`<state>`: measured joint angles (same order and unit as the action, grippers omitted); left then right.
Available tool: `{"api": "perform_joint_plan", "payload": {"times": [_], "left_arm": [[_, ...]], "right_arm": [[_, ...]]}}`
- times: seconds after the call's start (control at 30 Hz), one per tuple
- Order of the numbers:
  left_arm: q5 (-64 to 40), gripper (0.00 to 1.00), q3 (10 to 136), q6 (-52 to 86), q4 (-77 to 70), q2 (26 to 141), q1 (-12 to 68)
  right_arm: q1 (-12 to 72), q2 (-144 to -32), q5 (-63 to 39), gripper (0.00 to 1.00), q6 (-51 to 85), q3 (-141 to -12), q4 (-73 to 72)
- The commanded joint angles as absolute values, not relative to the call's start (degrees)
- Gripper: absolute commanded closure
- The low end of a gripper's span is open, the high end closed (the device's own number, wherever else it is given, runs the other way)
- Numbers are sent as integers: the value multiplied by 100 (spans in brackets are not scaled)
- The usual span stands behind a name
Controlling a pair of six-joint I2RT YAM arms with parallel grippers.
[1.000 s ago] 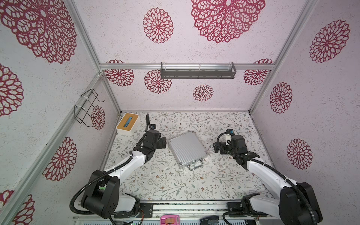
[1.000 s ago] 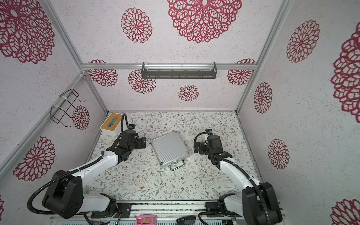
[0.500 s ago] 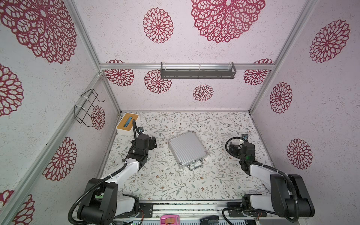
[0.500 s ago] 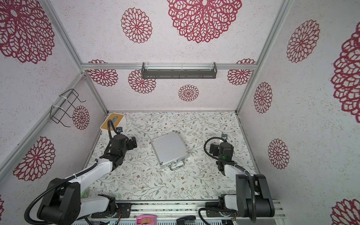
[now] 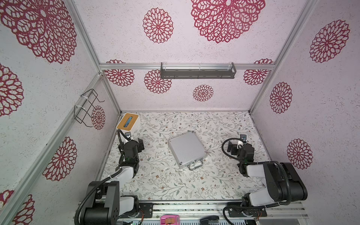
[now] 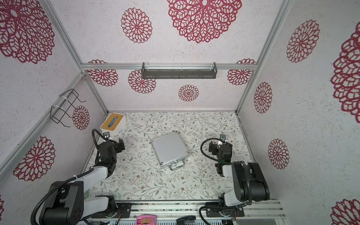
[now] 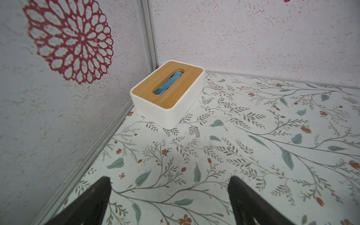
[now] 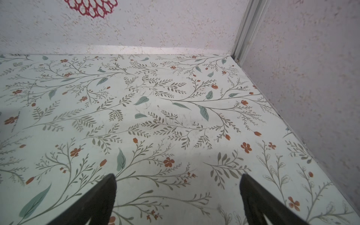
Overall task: Close the poker set cases
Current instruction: Reset both arms
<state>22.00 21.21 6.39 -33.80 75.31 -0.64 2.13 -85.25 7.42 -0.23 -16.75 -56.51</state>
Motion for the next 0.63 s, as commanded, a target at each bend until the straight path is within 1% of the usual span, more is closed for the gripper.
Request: {"api": "perform_joint_plan", "payload": {"times": [0.0, 0.13, 0.23, 0.6], "left_arm": [[1810, 2, 2111, 477, -4758, 8003, -193], [1709, 2, 2096, 405, -5554, 8764, -264], [1632, 2, 2209, 553, -5174, 8716, -340], [1627, 2, 2270, 554, -5143, 8807, -371]], "right_arm": [[202, -8639, 727, 1, -145, -1504, -6650], [219, -8762, 973, 1, -70, -1440, -6872], [260, -8763, 1074, 1, -79, -1416, -6906], [316, -8781, 1258, 1, -81, -1389, -6986]]}}
